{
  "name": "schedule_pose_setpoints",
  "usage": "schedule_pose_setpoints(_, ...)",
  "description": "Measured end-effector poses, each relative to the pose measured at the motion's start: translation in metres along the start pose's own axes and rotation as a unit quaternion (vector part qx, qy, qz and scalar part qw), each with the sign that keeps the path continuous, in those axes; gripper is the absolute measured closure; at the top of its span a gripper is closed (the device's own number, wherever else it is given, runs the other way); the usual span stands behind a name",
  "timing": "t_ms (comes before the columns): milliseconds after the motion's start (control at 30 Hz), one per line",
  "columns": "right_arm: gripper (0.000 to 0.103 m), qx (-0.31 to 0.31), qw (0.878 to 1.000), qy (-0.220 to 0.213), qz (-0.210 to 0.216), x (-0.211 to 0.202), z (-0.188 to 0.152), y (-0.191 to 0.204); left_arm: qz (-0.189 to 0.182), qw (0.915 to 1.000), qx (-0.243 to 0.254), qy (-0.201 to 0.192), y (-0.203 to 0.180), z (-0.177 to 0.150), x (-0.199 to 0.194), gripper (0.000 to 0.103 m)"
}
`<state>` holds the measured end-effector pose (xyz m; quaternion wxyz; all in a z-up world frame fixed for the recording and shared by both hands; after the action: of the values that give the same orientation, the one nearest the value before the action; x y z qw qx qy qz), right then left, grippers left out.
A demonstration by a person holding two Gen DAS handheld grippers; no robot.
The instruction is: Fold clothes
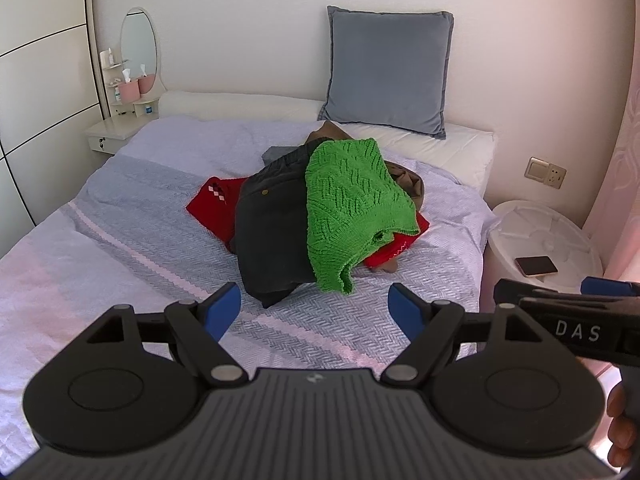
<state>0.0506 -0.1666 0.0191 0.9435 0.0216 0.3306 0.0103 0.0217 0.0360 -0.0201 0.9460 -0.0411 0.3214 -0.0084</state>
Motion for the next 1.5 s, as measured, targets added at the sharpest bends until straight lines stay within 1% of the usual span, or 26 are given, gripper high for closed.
schedule_pose_setpoints(1100, 0.001, -0.011, 1.000, 0.007, 0.005, 0.012, 0.002, 0.010, 0.002, 1.0000, -0.003, 0.008, 0.011, 0.016, 0.005, 0.025)
schedule_pose_setpoints(1300, 0.001, -0.011, 1.000, 0.002, 0.007, 0.012, 0.001, 0.008, 0.005, 1.0000, -0.003, 0.003, 0.011, 0.017, 0.004, 0.025)
schedule_pose_setpoints(1500, 0.001, -0.013, 1.000, -0.015, 0.012, 0.008, 0.004, 0.008, 0.005, 1.0000, -0.002, -0.005, 0.009, 0.019, 0.003, 0.025)
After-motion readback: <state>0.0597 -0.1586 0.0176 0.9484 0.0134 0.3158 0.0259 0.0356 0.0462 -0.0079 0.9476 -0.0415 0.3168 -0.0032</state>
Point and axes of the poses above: each gripper's, at about its wrist camera, not at the fingertips, and x roughly the way its jaws point, y to its left, z to its top, the point moved 3 cm from there along x, roughly the way its jaws point, and after that the axes turned 8 degrees about -x, right-handed, at the moved point
